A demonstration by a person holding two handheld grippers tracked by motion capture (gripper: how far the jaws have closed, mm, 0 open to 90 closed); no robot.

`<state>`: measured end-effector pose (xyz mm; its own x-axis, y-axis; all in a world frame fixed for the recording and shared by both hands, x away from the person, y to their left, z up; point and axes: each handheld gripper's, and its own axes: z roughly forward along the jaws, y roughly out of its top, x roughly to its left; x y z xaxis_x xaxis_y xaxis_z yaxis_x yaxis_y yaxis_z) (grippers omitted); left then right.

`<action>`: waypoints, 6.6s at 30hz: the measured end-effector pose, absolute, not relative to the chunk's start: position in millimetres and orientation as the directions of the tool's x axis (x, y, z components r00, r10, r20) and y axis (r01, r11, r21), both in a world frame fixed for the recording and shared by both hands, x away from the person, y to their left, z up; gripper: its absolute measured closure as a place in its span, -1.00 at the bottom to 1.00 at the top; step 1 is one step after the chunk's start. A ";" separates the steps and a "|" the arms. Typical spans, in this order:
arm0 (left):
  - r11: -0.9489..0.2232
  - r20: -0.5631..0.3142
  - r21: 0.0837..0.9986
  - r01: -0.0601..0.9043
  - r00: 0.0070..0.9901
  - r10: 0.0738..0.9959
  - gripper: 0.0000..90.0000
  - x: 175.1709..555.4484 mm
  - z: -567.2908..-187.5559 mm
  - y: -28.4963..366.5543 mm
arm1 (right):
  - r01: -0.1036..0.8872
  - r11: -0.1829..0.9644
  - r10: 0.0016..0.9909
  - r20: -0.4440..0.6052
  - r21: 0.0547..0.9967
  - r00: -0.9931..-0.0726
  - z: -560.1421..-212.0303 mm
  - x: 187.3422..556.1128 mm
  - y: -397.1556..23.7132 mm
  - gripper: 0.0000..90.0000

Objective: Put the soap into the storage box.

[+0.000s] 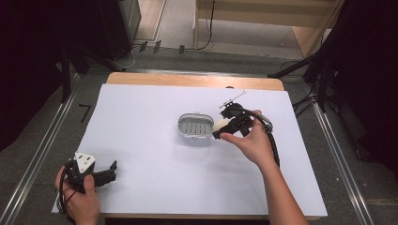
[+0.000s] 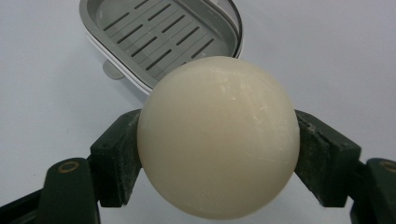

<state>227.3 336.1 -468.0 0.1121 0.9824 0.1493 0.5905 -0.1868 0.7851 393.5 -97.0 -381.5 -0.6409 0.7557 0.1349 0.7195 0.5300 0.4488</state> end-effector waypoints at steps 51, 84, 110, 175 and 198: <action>-0.167 0.128 0.793 0.586 0.108 0.986 -1.00 227.3 -467.8 338.4 | 0.696 0.558 0.726 0.140 0.452 -0.673 -383.8 419.7 -36.1 -0.45; -0.166 0.126 0.791 0.589 0.108 0.986 -1.00 227.5 -467.8 338.5 | 0.698 0.551 0.745 0.106 0.458 -0.658 -397.4 426.3 -10.8 -0.45; -0.163 0.123 0.791 0.589 0.107 0.987 -1.00 227.5 -467.7 338.8 | 0.724 0.546 0.755 0.127 0.421 -0.643 -406.6 427.4 -9.1 -0.45; -0.165 0.126 0.790 0.590 0.107 0.986 -1.00 227.8 -467.9 338.5 | 0.727 0.494 0.770 0.149 0.477 -0.621 -396.9 408.2 -53.4 -0.43; -0.166 0.127 0.790 0.590 0.107 0.986 -1.00 227.8 -467.9 338.4 | 0.757 0.461 0.797 0.159 0.464 -0.583 -412.1 395.3 -89.3 -0.45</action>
